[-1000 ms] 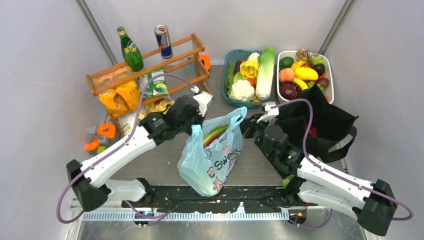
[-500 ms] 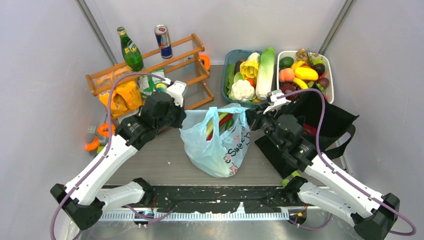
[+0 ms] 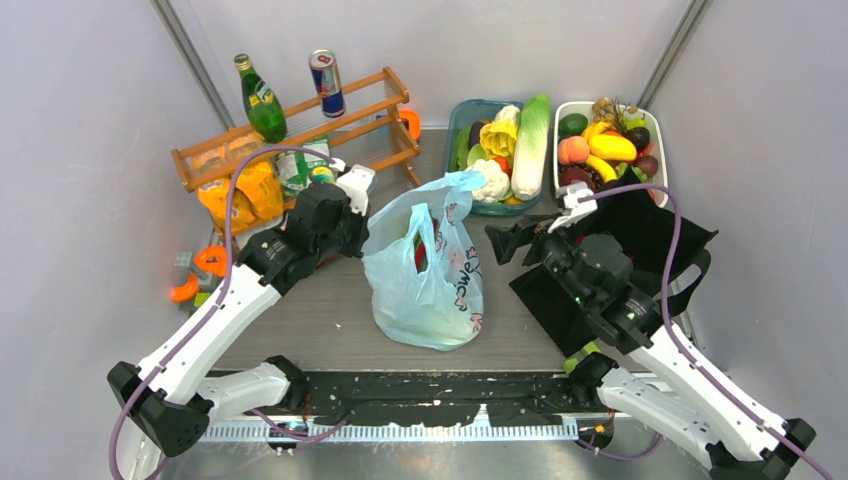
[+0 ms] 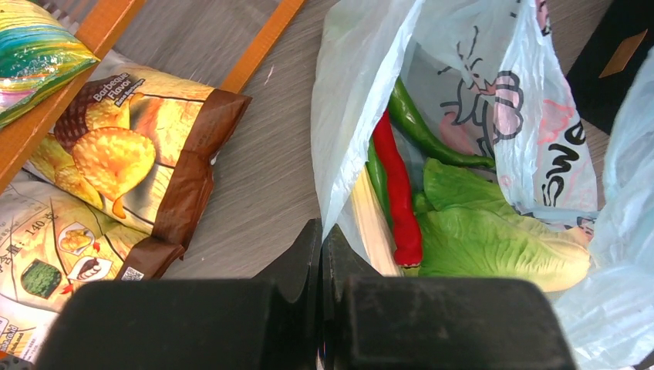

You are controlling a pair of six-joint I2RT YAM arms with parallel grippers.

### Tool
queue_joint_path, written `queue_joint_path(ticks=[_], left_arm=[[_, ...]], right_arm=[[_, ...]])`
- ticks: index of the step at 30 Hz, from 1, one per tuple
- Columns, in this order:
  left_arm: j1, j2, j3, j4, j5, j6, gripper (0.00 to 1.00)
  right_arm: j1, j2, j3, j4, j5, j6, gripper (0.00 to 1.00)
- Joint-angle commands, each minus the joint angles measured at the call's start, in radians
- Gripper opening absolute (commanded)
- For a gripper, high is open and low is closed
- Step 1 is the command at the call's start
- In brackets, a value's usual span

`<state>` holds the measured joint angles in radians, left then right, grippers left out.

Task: Untie the knot of the grocery bags and take out the mixed food
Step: Untie the takeout bag at the center of the board.

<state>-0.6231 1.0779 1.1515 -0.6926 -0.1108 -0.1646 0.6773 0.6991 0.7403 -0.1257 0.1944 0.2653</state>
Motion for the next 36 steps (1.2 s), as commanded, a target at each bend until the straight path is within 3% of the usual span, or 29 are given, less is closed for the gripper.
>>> queue_joint_path(ticks=[1, 6, 14, 27, 31, 36], left_arm=[[0.003, 0.004, 0.025, 0.028, -0.010, 0.010, 0.00], [0.004, 0.017, 0.028, 0.029, -0.003, -0.003, 0.00], [0.005, 0.005, 0.015, 0.039, 0.000, -0.017, 0.00], [0.004, -0.018, -0.006, 0.045, 0.010, -0.012, 0.00], [0.006, -0.020, -0.006, 0.037, -0.050, -0.007, 0.00], [0.056, -0.050, -0.019, 0.031, -0.104, 0.003, 0.00]], right_arm=[[0.000, -0.062, 0.020, 0.023, -0.093, 0.047, 0.98], [0.020, 0.001, -0.029, 0.093, -0.141, 0.148, 0.99], [0.173, 0.246, 0.059, 0.109, 0.115, 0.165, 0.96], [0.188, 0.645, 0.211, 0.113, 0.191, 0.213, 0.96], [0.184, 0.673, 0.231, 0.055, 0.211, 0.178, 0.99], [0.110, 0.557, 0.150, 0.005, 0.215, 0.124, 0.85]])
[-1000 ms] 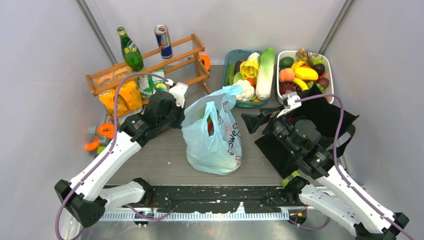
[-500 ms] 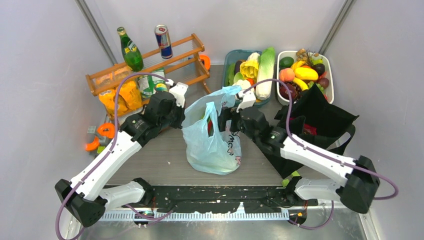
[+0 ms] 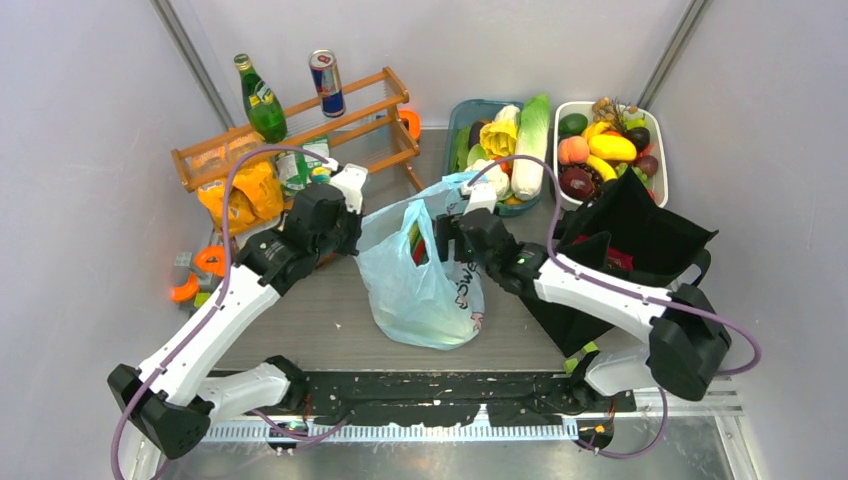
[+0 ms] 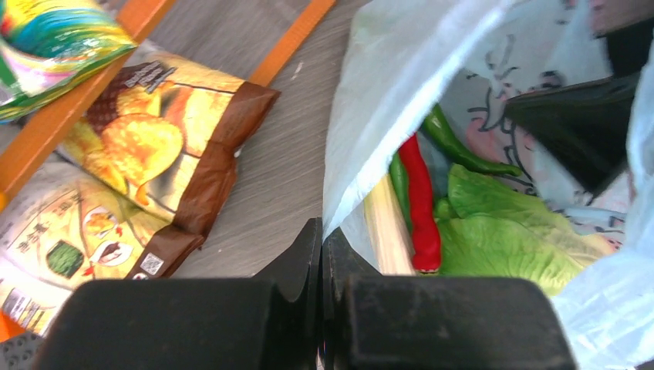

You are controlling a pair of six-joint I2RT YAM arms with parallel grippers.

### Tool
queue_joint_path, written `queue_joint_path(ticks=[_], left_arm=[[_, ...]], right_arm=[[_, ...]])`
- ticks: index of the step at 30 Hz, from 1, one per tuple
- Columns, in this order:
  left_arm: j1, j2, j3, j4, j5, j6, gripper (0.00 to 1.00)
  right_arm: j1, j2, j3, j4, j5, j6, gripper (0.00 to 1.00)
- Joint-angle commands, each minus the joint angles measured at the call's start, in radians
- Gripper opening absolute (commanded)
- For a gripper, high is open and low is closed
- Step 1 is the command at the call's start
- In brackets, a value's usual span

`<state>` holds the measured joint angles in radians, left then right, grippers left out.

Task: Untie the knot of the grocery bags and take out the mixed food
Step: Untie the takeout bag at the center of the board.

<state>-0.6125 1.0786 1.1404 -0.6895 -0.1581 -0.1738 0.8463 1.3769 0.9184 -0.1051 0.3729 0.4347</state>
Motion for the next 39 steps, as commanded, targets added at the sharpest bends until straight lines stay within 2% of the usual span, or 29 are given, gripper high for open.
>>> queue_joint_path(ticks=[1, 4, 8, 17, 18, 19, 22, 25, 28, 32, 39], left_arm=[[0.061, -0.060, -0.014, 0.029, -0.055, 0.009, 0.00], [0.112, -0.085, -0.030, 0.031, -0.060, 0.001, 0.00], [0.168, -0.101, -0.046, 0.026, -0.083, -0.003, 0.00], [0.178, -0.094, -0.011, -0.013, -0.071, 0.016, 0.00], [0.178, -0.095, 0.001, -0.016, -0.047, 0.021, 0.04], [0.178, -0.096, 0.015, -0.017, -0.014, 0.028, 0.14], [0.177, -0.110, 0.057, 0.000, 0.142, 0.054, 0.55], [0.172, -0.120, 0.105, 0.037, 0.268, 0.060, 0.72], [0.164, -0.108, 0.163, 0.050, 0.333, 0.058, 0.78], [0.151, -0.057, 0.194, 0.101, 0.427, 0.024, 0.80], [0.073, 0.081, 0.268, 0.105, 0.402, 0.002, 0.78]], right_arm=[[-0.098, -0.139, -0.044, -0.020, 0.021, -0.052, 0.83], [-0.171, -0.223, -0.103, -0.066, 0.013, -0.095, 0.73], [-0.245, -0.293, -0.143, -0.118, 0.014, -0.135, 0.67], [-0.317, -0.315, -0.154, -0.124, -0.061, -0.139, 0.63], [-0.316, -0.318, -0.153, -0.120, -0.104, -0.141, 0.63], [-0.317, -0.327, -0.152, -0.108, -0.121, -0.148, 0.63], [-0.317, -0.351, -0.151, -0.080, -0.245, -0.174, 0.66], [-0.318, -0.400, -0.153, -0.055, -0.337, -0.185, 0.77], [-0.316, -0.459, -0.156, -0.030, -0.419, -0.205, 0.90], [-0.317, -0.528, -0.169, 0.020, -0.499, -0.234, 0.99], [-0.317, -0.503, -0.094, 0.011, -0.500, -0.272, 0.95]])
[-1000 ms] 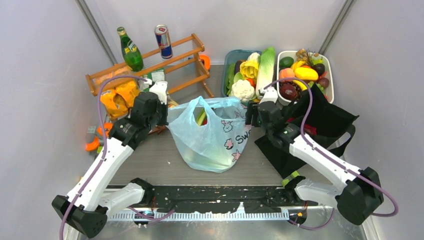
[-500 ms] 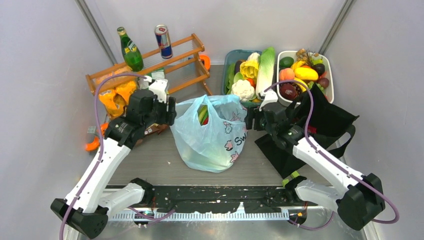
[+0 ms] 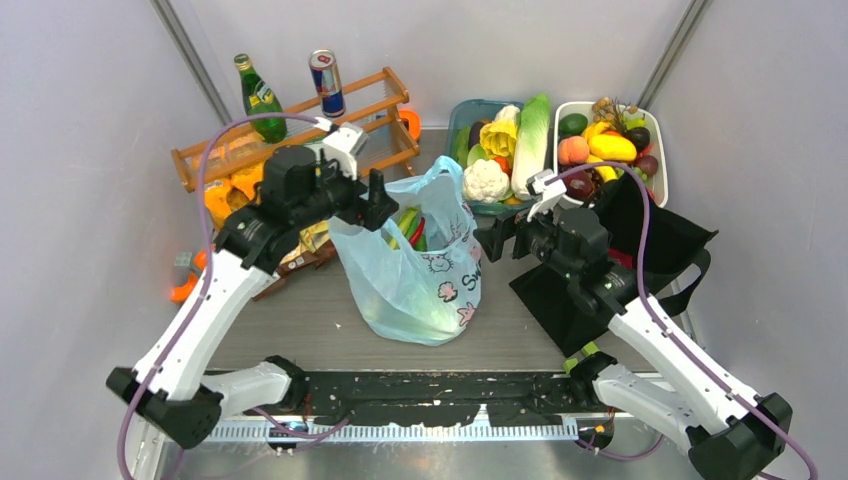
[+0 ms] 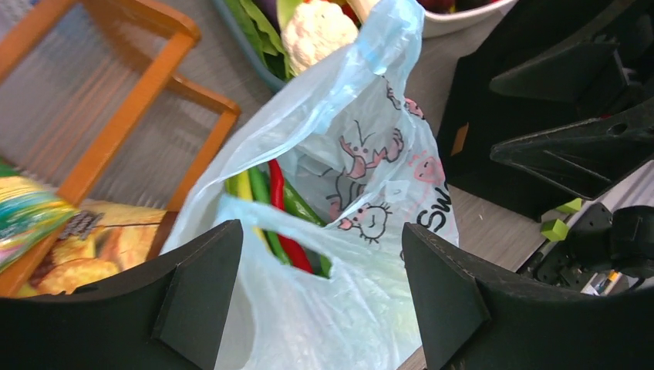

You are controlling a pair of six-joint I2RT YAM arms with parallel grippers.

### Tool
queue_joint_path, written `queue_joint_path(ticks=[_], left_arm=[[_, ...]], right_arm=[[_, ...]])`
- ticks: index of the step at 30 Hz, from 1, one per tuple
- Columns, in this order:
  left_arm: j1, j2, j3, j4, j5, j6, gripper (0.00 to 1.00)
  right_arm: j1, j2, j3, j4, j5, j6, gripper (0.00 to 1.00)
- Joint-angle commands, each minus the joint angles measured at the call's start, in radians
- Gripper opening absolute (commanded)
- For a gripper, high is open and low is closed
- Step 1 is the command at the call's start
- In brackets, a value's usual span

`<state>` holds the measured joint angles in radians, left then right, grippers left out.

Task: Untie the knot of the grocery bags and take out the mixed food
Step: Untie the takeout bag at the center of the board.

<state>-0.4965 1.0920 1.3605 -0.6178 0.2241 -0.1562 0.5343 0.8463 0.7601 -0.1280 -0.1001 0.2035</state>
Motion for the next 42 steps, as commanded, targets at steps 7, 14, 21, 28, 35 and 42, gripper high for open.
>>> queue_joint_path(ticks=[7, 14, 21, 28, 35, 42], left_arm=[[-0.087, 0.165, 0.069, -0.045, -0.085, -0.013, 0.77], [-0.165, 0.252, 0.041, -0.120, -0.259, 0.024, 0.77], [-0.221, 0.276, -0.045, -0.087, -0.325, 0.021, 0.76], [-0.223, 0.303, -0.132, -0.091, -0.342, -0.024, 0.74], [-0.231, 0.288, -0.222, -0.004, -0.315, -0.062, 0.56], [-0.231, 0.261, -0.296, 0.035, -0.272, -0.106, 0.19]], right_arm=[[-0.005, 0.064, 0.070, 0.094, -0.064, -0.003, 0.95], [-0.002, 0.062, 0.034, 0.172, -0.133, 0.042, 0.96], [0.075, 0.046, 0.046, 0.182, -0.129, 0.000, 0.99], [0.163, 0.101, 0.053, 0.193, -0.098, 0.012, 0.95], [0.186, 0.159, 0.032, 0.236, -0.110, 0.049, 0.93], [0.214, 0.162, 0.041, 0.215, -0.040, 0.031, 0.93]])
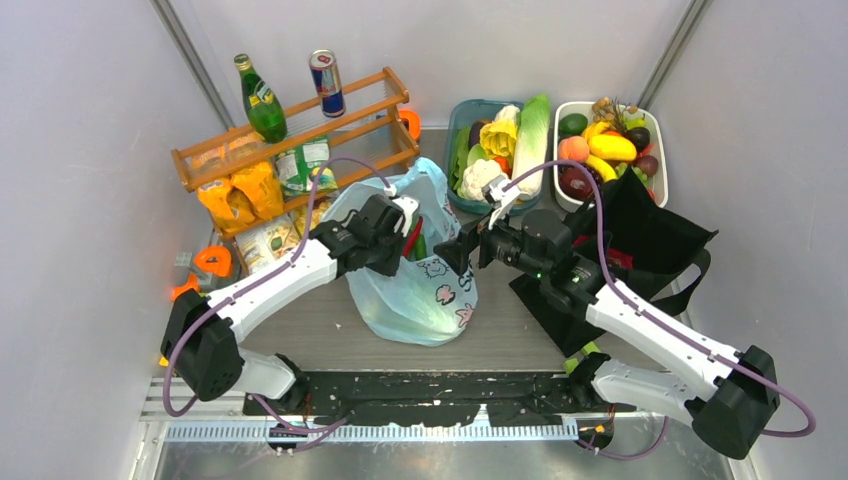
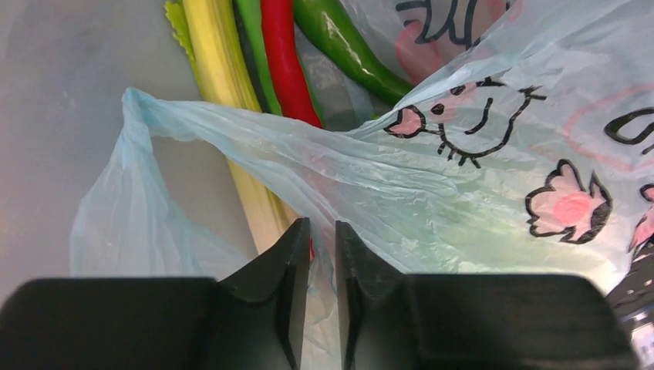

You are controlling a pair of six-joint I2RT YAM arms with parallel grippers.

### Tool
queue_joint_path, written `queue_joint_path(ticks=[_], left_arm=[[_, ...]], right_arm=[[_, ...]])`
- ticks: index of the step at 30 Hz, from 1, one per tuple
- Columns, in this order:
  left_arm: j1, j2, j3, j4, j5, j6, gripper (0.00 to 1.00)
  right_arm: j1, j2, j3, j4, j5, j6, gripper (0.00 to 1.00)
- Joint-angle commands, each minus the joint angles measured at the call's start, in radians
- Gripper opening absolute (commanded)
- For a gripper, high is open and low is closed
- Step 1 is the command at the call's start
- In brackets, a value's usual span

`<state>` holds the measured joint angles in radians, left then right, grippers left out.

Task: Untie the knot of the grocery bags and take out the mixed food
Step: Untie the takeout bag at the center of the board.

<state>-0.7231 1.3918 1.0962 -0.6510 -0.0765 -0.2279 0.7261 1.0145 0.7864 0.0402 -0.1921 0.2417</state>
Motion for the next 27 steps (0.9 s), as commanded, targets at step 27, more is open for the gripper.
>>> queue_joint_path(ticks=[27], left_arm=[[-0.005, -0.581, -0.393, 0.208, 0.358, -0.084, 0.00]], right_arm=[[0.100, 0.291, 0.164, 0.132, 0.181, 0.209, 0.56]])
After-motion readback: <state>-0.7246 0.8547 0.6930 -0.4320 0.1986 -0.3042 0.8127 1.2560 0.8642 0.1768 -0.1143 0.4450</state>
